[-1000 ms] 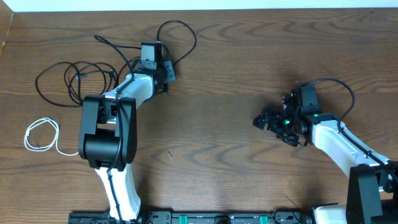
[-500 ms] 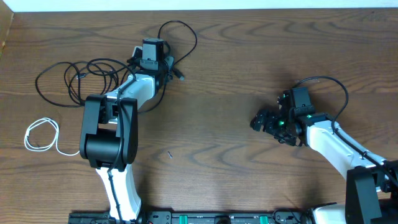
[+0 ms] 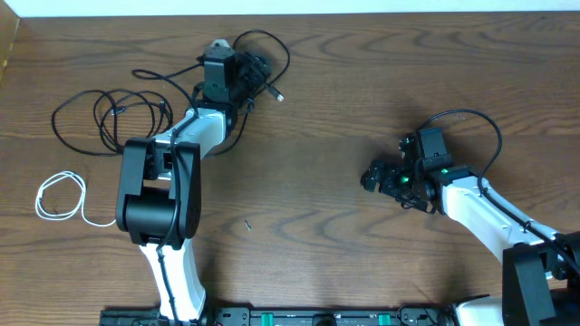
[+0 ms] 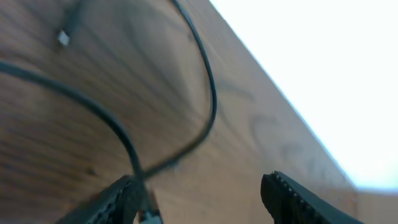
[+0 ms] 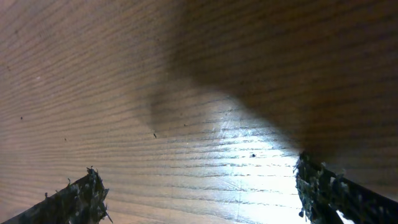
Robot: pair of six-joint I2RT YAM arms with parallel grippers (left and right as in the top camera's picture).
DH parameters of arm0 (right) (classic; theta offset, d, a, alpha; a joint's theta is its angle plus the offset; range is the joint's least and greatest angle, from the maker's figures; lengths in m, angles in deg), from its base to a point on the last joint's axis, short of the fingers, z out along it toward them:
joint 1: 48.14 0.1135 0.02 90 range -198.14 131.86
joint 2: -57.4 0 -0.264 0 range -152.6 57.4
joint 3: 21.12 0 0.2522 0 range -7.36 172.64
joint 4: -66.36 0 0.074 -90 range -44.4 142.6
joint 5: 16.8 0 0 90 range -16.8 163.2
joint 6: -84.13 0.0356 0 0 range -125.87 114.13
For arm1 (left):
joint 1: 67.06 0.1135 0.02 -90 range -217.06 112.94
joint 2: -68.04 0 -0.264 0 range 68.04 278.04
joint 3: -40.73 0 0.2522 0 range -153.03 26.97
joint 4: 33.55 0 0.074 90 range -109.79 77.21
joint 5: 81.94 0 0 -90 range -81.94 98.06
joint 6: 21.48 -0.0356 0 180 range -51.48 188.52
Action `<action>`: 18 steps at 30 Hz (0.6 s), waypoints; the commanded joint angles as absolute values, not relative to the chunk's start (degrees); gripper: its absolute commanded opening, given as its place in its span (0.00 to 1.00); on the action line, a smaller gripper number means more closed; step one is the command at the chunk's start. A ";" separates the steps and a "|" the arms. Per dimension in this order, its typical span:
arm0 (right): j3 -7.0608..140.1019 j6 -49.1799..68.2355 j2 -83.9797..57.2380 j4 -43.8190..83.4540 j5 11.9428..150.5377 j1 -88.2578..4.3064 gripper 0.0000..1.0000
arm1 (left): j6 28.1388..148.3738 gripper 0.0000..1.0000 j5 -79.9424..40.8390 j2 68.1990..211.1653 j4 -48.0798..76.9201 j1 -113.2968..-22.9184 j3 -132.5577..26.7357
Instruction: Untangle cables
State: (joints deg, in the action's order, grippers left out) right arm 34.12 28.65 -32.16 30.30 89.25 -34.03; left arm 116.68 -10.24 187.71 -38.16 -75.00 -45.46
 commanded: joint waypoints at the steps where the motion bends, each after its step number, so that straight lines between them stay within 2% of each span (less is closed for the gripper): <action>1: 30.01 29.24 -36.57 29.10 87.96 -33.42 0.99 | 109.75 0.66 -15.49 185.55 -36.15 -74.74 -45.26; 2: 30.01 29.24 -36.57 29.18 87.52 -33.42 0.99 | 108.68 0.65 -15.92 185.51 -36.08 -74.83 -45.26; 5: 30.01 29.24 -36.57 29.49 85.25 -33.42 0.99 | 103.06 0.34 -16.84 185.51 -35.27 -75.44 -45.26; 8: 30.01 29.24 -36.57 29.49 83.61 -33.42 0.99 | 99.57 0.19 -17.04 185.51 -34.75 -76.77 -45.26; 13: 30.01 29.24 -36.57 29.47 83.63 -33.42 0.99 | 92.70 0.10 -17.02 185.51 -34.59 -79.75 -45.26; 18: 30.01 29.24 -36.57 29.27 83.66 -33.42 0.99 | 90.61 0.13 -16.97 184.81 -33.68 -81.23 -45.26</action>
